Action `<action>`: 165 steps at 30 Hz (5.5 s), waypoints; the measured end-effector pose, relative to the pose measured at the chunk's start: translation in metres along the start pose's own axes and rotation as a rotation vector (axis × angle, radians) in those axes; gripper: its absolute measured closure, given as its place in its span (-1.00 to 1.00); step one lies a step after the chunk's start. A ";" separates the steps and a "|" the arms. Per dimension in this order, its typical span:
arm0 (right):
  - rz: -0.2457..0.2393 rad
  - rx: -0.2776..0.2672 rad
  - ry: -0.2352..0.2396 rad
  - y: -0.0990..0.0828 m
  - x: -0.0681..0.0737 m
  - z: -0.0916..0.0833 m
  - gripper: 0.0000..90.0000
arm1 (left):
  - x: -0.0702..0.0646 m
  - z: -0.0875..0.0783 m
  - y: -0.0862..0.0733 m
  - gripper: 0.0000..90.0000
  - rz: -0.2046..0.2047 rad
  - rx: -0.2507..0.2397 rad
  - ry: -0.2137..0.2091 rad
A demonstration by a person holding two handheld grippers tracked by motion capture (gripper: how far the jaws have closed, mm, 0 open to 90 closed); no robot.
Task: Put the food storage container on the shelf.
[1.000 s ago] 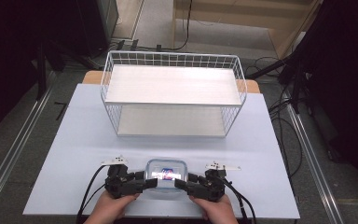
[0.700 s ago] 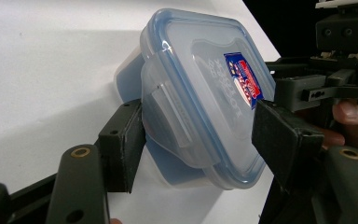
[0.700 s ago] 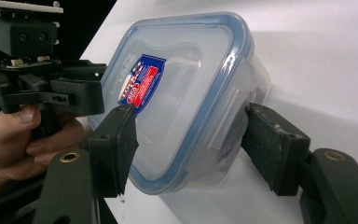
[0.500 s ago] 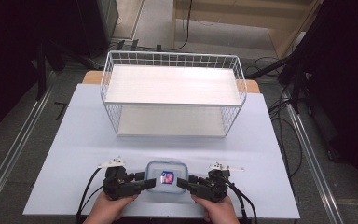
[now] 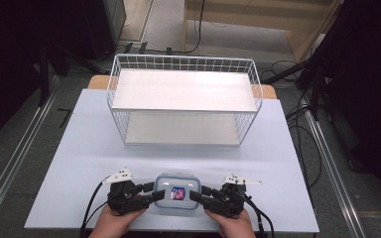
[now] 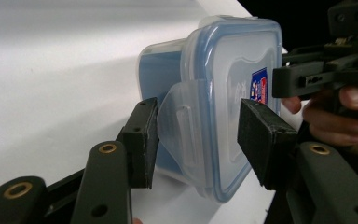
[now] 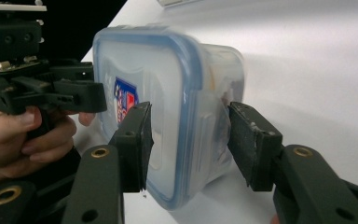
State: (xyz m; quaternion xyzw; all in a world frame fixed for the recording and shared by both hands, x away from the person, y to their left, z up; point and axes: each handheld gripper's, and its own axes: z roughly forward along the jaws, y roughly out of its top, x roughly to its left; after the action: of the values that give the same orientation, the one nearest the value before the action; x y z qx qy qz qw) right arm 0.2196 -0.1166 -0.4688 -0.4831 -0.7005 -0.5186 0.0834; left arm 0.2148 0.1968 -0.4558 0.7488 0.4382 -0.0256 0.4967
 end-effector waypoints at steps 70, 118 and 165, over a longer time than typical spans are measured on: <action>-0.434 -0.456 -0.107 0.092 0.058 -0.052 0.11 | -0.053 -0.022 0.101 0.04 0.360 -0.368 0.111; -0.454 -0.500 -0.103 0.185 0.073 -0.043 0.09 | -0.032 -0.038 0.194 0.03 0.371 -0.421 0.112; -0.163 -0.292 -0.047 0.235 0.031 -0.023 0.13 | 0.009 -0.018 0.239 0.07 0.149 -0.242 0.042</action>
State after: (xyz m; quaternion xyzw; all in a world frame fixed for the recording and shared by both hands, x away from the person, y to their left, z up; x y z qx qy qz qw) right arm 0.3738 -0.1176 -0.2878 -0.4436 -0.6564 -0.6085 -0.0465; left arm 0.3759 0.1874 -0.2787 0.7143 0.3914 0.0799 0.5746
